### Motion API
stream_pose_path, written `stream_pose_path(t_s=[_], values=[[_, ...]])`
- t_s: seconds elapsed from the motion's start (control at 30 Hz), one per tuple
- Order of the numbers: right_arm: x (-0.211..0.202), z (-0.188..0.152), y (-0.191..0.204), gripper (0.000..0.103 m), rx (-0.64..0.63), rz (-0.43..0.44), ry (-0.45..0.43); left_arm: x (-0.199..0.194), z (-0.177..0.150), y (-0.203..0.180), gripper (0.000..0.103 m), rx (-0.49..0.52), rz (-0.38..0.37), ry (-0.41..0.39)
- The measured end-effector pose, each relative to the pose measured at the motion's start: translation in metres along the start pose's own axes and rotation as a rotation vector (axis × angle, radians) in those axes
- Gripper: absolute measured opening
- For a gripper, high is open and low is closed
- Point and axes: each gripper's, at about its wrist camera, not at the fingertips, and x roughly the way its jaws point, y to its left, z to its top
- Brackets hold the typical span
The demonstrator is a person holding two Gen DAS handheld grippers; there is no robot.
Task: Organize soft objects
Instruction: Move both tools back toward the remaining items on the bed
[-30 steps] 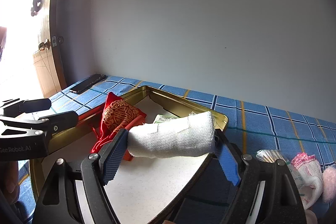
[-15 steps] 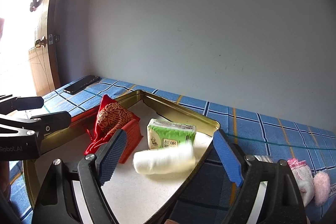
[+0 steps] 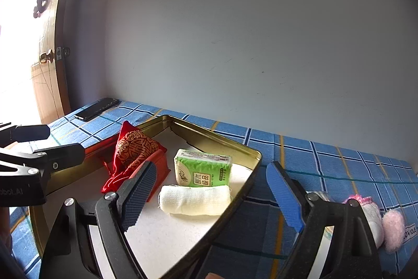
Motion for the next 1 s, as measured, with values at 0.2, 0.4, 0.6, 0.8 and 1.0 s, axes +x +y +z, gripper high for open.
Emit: stream_pose_path(t_s=[0.2, 0.4, 0.6, 0.8, 1.0], values=[[-0.02, -0.005, -0.025, 0.088, 0.11, -0.001, 0.025, -0.014, -0.001, -0.023, 0.095, 0.04, -0.026, -0.019], [-0.056, -0.019, -0.061, 0.088, 0.173, -0.07, 0.027, -0.023, -0.007, -0.063, 0.095, 0.084, -0.089, -0.027], [-0.102, -0.043, -0.102, 0.088, 0.159, -0.222, -0.002, -0.03, -0.022, -0.119, 0.095, 0.164, -0.174, -0.02], [-0.109, -0.068, -0.134, 0.088, 0.194, -0.263, 0.065, -0.02, -0.035, -0.166, 0.095, 0.233, -0.212, 0.001], [-0.095, -0.072, -0.146, 0.088, 0.211, -0.25, 0.139, -0.006, -0.038, -0.183, 0.095, 0.256, -0.194, 0.021]])
